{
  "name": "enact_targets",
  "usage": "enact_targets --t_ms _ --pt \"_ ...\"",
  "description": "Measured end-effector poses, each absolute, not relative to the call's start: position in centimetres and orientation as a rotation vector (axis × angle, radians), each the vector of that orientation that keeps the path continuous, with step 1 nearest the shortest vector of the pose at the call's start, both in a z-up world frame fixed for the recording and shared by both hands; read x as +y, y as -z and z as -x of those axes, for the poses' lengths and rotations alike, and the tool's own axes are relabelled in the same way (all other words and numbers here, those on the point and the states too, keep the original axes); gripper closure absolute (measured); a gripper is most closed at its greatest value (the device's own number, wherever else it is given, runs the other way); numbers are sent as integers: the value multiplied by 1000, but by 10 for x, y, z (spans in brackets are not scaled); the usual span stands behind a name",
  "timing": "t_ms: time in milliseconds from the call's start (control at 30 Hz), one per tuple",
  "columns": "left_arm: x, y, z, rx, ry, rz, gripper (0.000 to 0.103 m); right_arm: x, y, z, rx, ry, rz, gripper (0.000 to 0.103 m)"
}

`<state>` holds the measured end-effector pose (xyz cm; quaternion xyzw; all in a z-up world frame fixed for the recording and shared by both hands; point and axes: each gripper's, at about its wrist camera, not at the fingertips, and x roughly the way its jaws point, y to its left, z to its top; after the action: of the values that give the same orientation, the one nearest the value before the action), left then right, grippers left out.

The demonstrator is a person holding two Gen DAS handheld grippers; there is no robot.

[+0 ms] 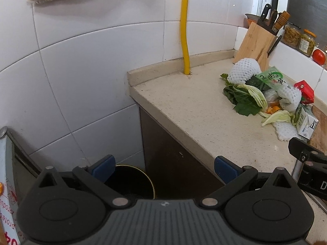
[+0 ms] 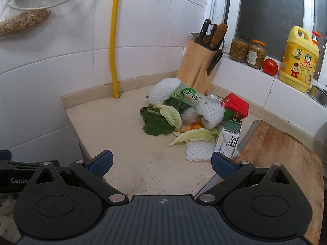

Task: Collect trash
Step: 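Move both tools toward the pile of trash on the countertop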

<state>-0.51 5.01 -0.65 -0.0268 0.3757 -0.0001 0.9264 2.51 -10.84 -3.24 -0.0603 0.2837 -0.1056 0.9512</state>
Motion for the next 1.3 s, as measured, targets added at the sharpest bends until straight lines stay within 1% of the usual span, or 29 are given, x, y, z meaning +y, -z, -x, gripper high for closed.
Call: enact_targets --t_ms 600,1300 --pt "42 2 2 750 29 45 4 -111 30 -24 573 250 137 0" --pt "19 9 -18 769 57 21 4 -131 35 -36 601 278 134 0"
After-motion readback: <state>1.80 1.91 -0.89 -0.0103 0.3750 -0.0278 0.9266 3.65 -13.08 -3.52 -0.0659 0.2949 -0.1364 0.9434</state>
